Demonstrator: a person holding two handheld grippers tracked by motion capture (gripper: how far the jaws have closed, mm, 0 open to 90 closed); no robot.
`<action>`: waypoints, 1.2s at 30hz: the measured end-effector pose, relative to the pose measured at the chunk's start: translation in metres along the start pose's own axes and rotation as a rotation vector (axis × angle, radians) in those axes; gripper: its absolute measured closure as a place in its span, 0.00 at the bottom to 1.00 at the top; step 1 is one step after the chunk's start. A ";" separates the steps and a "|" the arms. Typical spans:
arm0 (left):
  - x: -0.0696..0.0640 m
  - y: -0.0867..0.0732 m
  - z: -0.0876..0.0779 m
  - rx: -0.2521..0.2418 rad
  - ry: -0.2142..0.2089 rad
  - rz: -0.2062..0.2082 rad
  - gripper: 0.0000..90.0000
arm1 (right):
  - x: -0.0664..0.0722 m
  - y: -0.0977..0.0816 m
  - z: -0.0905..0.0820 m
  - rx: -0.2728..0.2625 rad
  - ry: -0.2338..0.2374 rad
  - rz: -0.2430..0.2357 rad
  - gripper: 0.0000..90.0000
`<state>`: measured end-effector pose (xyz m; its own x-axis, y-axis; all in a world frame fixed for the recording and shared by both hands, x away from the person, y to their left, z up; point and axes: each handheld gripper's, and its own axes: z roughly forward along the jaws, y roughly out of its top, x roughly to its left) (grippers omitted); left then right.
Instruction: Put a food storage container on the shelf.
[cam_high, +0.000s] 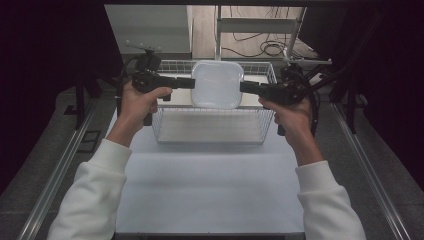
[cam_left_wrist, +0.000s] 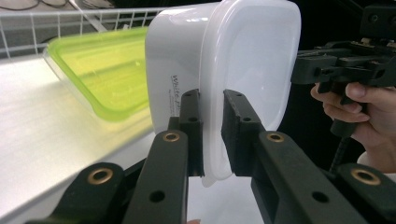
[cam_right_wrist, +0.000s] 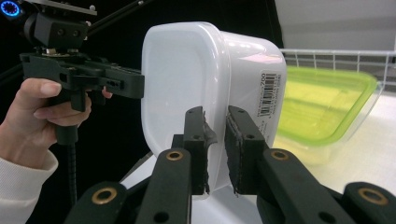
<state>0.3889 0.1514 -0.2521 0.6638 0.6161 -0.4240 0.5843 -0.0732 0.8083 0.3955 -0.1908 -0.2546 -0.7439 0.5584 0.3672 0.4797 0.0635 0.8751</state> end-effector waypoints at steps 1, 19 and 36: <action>0.001 0.003 0.001 -0.001 0.004 0.000 0.87 | -0.001 0.002 0.000 -0.001 0.000 0.001 0.87; 0.048 0.039 0.034 0.040 0.006 -0.119 0.87 | -0.045 0.036 0.035 0.047 -0.038 0.071 0.86; 0.066 0.048 0.042 0.056 -0.061 -0.249 0.88 | -0.068 0.048 0.044 0.095 -0.033 0.237 0.86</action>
<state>0.4805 0.1553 -0.2583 0.5225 0.5719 -0.6324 0.7568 0.0305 0.6529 0.4897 -0.1892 -0.2518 -0.5909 0.5932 0.5468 0.6817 0.0047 0.7316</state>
